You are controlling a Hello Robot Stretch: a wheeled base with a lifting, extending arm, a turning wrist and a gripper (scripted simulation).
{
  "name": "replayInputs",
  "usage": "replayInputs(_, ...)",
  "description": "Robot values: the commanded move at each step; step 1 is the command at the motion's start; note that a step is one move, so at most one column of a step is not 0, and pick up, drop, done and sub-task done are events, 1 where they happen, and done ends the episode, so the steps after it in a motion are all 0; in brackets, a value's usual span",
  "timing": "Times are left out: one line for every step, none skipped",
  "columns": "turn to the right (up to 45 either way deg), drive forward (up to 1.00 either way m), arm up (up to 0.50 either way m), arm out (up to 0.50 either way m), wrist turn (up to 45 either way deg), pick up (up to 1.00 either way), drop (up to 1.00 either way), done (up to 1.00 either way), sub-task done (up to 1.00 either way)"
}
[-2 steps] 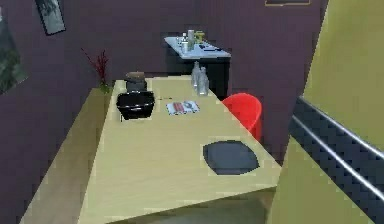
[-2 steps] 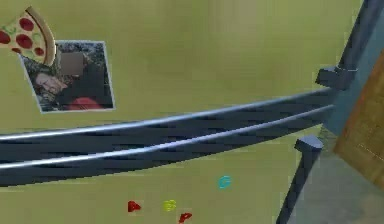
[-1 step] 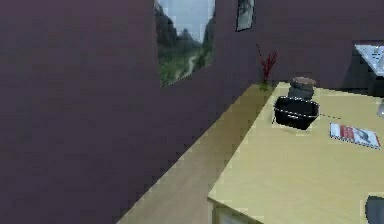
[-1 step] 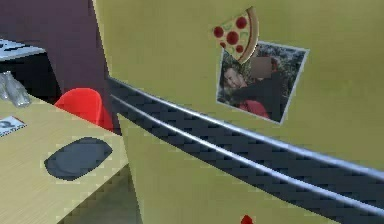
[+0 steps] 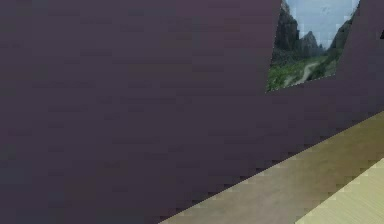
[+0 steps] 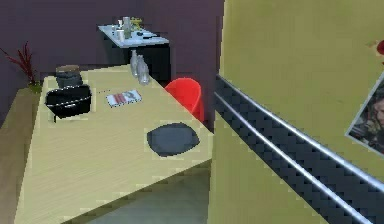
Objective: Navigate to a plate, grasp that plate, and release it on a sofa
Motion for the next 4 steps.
replayInputs(0.0,0.0,0.5,0.0,0.0,0.0,0.0,0.0,0.0)
replayInputs(0.0,0.0,0.34,0.0,0.0,0.0,0.0,0.0,0.0)
replayInputs(0.0,0.0,0.0,0.44,0.0,0.0,0.0,0.0,0.0)
replayInputs(0.0,0.0,0.0,0.44,0.0,0.0,0.0,0.0,0.0)
